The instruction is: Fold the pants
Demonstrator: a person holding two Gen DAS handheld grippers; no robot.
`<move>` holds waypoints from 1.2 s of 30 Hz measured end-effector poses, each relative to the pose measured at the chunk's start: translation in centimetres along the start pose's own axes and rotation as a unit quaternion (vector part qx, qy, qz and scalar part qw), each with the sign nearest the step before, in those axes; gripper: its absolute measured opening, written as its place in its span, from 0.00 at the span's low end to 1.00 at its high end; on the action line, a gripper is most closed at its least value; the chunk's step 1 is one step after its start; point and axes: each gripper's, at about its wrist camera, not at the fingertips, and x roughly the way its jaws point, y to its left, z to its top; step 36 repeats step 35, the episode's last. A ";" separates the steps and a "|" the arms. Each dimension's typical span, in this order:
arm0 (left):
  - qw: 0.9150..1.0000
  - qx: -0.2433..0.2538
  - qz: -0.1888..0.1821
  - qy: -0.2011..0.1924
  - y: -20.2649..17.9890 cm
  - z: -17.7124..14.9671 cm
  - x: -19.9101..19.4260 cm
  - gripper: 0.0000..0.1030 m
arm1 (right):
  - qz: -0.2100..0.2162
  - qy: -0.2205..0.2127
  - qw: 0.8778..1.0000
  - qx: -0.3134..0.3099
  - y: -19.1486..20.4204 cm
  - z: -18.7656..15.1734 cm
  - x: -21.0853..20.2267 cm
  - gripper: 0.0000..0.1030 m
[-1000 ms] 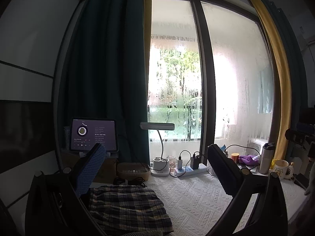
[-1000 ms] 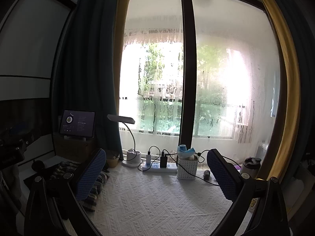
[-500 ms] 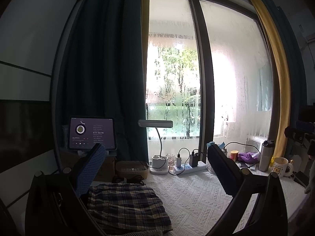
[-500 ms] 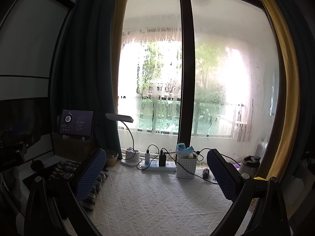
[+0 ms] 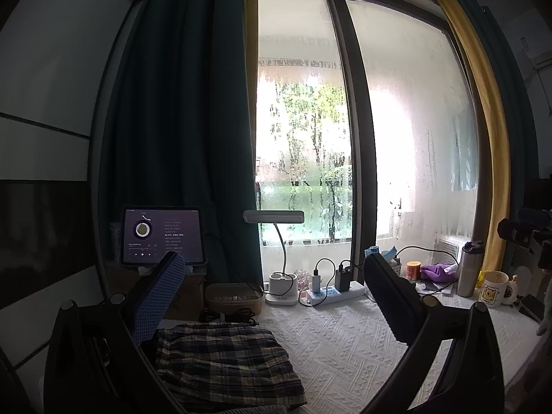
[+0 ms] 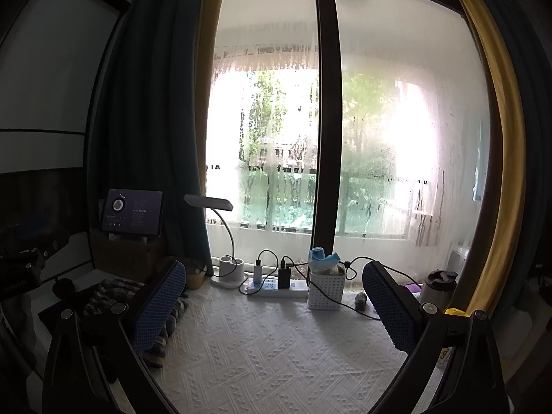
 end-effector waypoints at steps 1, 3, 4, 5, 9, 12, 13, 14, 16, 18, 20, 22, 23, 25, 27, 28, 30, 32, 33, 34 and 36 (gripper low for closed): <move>1.000 0.000 -0.001 0.000 0.0 0.0 0.0 0.99 | 0.000 0.000 1.000 0.000 0.0 0.0 0.0 1.00; 1.000 0.000 -0.001 0.000 0.0 -0.1 0.0 0.99 | 0.000 0.000 1.000 0.000 0.0 0.0 0.0 1.00; 1.000 0.000 -0.001 0.000 0.0 -0.1 0.0 0.99 | 0.000 0.001 1.000 0.000 -0.1 0.0 0.1 1.00; 1.000 -0.001 -0.001 0.000 0.0 -0.1 0.0 0.99 | 0.000 0.002 1.000 0.000 -0.1 0.0 0.1 1.00; 1.000 -0.002 0.000 0.000 0.1 -0.2 0.0 0.99 | 0.001 0.003 1.000 0.000 -0.2 -0.1 0.1 1.00; 1.000 -0.001 -0.001 0.001 0.1 -0.2 0.1 0.99 | 0.000 0.003 1.000 0.001 -0.2 -0.1 0.1 1.00; 1.000 -0.001 -0.001 0.001 0.1 -0.3 0.1 0.99 | 0.001 0.003 1.000 0.000 -0.3 -0.1 0.2 1.00; 1.000 -0.001 -0.001 0.002 0.1 -0.3 0.1 0.99 | 0.001 0.003 1.000 0.000 -0.2 -0.1 0.1 1.00; 1.000 0.000 -0.001 0.002 0.1 -0.3 0.1 0.99 | 0.001 0.004 1.000 0.000 -0.3 -0.1 0.2 1.00; 1.000 0.000 -0.002 0.002 0.0 -0.3 0.1 0.99 | 0.002 0.005 1.000 0.000 -0.3 -0.2 0.3 1.00; 1.000 0.000 -0.002 0.003 0.0 -0.4 0.1 0.99 | 0.002 0.005 1.000 0.000 -0.4 -0.3 0.2 1.00; 1.000 0.000 -0.002 0.002 0.0 -0.4 0.1 0.99 | 0.002 0.006 1.000 0.000 -0.4 -0.3 0.3 1.00; 1.000 0.000 -0.002 0.002 0.0 -0.4 0.1 0.99 | 0.002 0.006 1.000 0.000 -0.4 -0.3 0.3 1.00; 1.000 0.000 -0.001 0.002 0.0 -0.3 0.1 0.99 | 0.002 0.006 1.000 0.001 -0.4 -0.3 0.4 1.00; 1.000 0.000 -0.002 0.002 0.0 -0.3 0.1 0.99 | 0.002 0.007 1.000 -0.001 -0.4 -0.3 0.4 1.00; 1.000 0.000 -0.001 0.002 -0.1 -0.4 0.0 0.99 | 0.002 0.007 1.000 0.000 -0.4 -0.3 0.5 1.00; 1.000 0.000 -0.002 0.002 -0.1 -0.4 0.0 0.99 | 0.002 0.007 1.000 -0.001 -0.4 -0.3 0.5 1.00; 1.000 0.001 -0.006 -0.002 -0.1 -0.5 0.0 0.99 | 0.003 0.007 1.000 0.000 -0.4 -0.3 0.5 1.00; 1.000 0.002 -0.007 -0.003 -0.1 -0.5 0.0 0.99 | 0.003 0.007 1.000 -0.001 -0.4 -0.3 0.5 1.00; 1.000 0.002 -0.009 -0.009 -0.1 -0.5 -0.1 0.99 | 0.002 0.007 1.000 0.000 -0.4 -0.3 0.5 1.00; 1.000 0.002 -0.011 -0.014 0.0 -0.5 -0.2 0.99 | 0.003 0.007 1.000 0.000 -0.4 -0.3 0.5 1.00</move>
